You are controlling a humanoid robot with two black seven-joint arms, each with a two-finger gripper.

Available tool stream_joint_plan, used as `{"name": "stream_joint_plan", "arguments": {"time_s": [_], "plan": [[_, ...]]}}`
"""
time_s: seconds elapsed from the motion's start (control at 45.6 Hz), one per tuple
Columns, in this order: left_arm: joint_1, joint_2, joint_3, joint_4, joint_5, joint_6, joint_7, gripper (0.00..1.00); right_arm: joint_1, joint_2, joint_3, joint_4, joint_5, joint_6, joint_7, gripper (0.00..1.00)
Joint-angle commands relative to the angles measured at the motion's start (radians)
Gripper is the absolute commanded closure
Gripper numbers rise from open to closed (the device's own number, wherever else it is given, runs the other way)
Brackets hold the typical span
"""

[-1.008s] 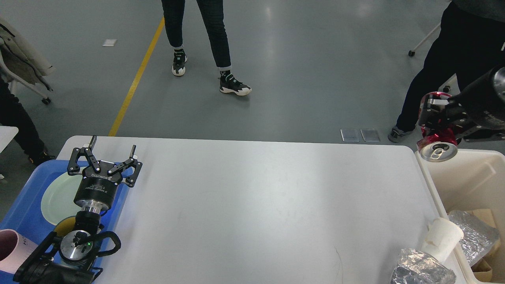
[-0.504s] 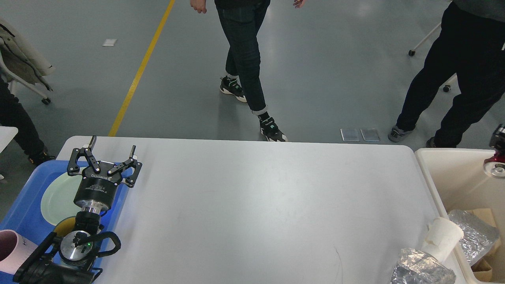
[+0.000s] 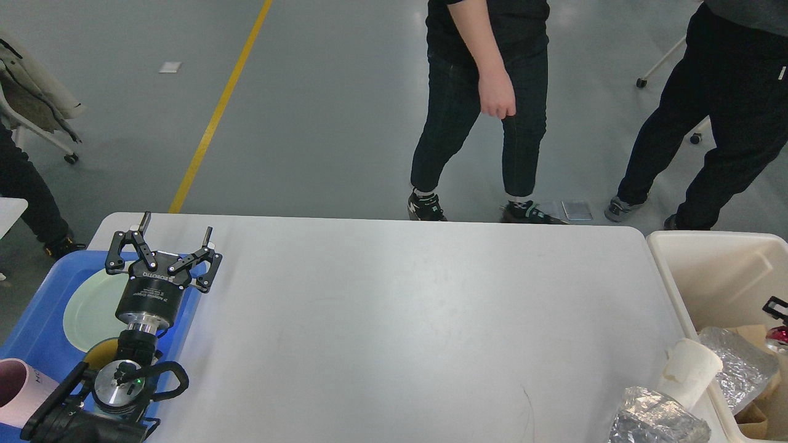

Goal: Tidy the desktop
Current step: 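Withdraw the right gripper from the white bin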

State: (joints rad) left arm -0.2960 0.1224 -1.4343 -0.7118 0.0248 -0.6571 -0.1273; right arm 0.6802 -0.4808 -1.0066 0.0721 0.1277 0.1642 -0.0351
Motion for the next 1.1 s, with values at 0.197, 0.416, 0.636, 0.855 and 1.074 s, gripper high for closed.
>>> {"name": "stream_joint_plan", "arguments": {"time_s": [0.197,0.416,0.636,0.855,1.074], "plan": [[0.0,0.0,0.0,0.0,0.0,0.001,0.0,0.03,-0.116,0.065,0.02,-0.04,0.003,-0.094,-0.002,1.0],[0.0,0.0,0.0,0.0,0.0,0.001,0.0,0.03,-0.168,0.122,0.017,-0.04,0.003,-0.11,-0.003,1.0],[0.0,0.0,0.0,0.0,0.0,0.001,0.0,0.03,-0.182,0.107,0.026,-0.04,0.003,-0.179,-0.003,0.52],[0.0,0.0,0.0,0.0,0.0,0.001,0.0,0.03,-0.18,0.099,0.036,-0.031,0.003,-0.256,-0.002,0.02],[0.0,0.0,0.0,0.0,0.0,0.001,0.0,0.03,-0.151,0.091,0.036,-0.02,0.001,-0.253,-0.002,0.01]]}}
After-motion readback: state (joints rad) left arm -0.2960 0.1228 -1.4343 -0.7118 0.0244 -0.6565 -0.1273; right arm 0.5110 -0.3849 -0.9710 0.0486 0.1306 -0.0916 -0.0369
